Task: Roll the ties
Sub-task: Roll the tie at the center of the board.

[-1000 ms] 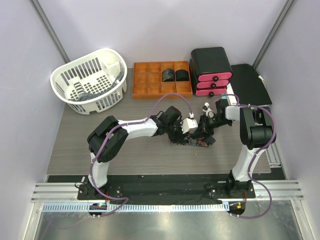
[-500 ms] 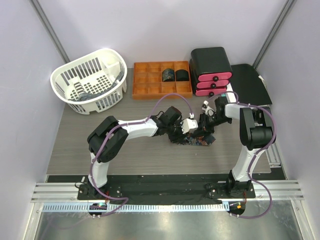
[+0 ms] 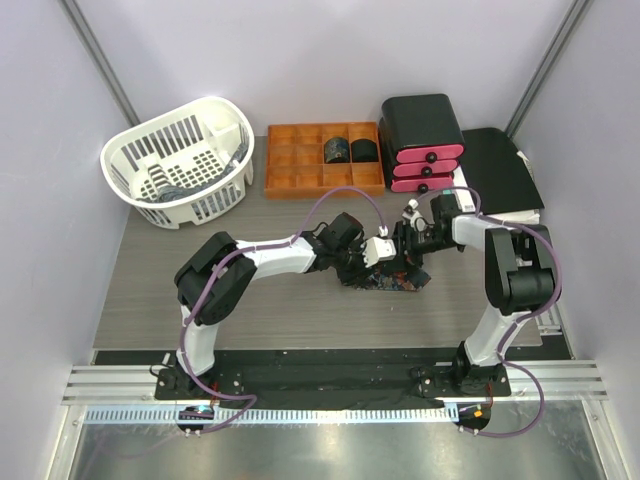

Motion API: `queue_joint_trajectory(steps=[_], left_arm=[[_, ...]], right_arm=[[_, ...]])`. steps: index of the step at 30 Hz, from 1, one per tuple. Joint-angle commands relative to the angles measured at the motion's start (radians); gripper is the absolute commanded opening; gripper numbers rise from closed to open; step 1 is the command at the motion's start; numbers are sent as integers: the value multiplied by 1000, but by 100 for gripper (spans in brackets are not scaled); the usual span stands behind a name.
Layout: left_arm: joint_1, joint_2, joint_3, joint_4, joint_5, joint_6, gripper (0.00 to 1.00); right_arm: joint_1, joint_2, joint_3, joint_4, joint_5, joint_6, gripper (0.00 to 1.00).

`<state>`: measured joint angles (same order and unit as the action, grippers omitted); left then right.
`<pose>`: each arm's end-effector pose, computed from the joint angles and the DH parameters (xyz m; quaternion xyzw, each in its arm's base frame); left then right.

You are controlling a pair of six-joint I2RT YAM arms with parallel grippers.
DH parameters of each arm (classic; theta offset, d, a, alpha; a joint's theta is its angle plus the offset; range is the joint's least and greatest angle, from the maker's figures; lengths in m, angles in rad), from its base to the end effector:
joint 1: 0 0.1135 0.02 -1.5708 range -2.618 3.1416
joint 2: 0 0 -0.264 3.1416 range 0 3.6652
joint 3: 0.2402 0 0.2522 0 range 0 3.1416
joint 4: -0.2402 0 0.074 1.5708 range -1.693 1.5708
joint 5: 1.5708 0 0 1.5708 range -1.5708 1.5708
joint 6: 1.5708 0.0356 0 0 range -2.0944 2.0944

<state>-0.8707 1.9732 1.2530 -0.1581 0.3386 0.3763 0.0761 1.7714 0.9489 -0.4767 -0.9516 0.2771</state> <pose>0.2588 -0.3256 0.1572 0.5878 0.7193 -0.2355 0.2856 0.3055 0.0524 0.1423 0.0267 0.8825 0.4679 0.0387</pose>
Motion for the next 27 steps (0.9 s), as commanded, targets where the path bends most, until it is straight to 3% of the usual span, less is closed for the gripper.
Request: queue_joint_trajectory(steps=[1,6,8,9,12,16,22,27], left_arm=[[4,38,-6,-106,-61,1,7],[2,42,-3,-110,-61,-1,7],[4,38,-4,-110,-61,3,8],[4,33,-6,-113,-61,4,9],[4,26,-3,-119,-52,12,17],[24,-11,11,-152,29,29,38],[30,-73,25,-97,109,27,59],[30,-59,106,-87,187,18,63]], right_arm=[[40,-12,-29,79,-53,53,50],[67,20,-55,112,-35,43,45],[67,31,-55,116,-1,31,30],[65,43,-53,116,17,27,17],[60,66,-47,98,79,-2,1],[44,111,-47,67,145,-32,1],[16,160,-41,47,220,-47,1],[11,198,-18,13,287,-70,1]])
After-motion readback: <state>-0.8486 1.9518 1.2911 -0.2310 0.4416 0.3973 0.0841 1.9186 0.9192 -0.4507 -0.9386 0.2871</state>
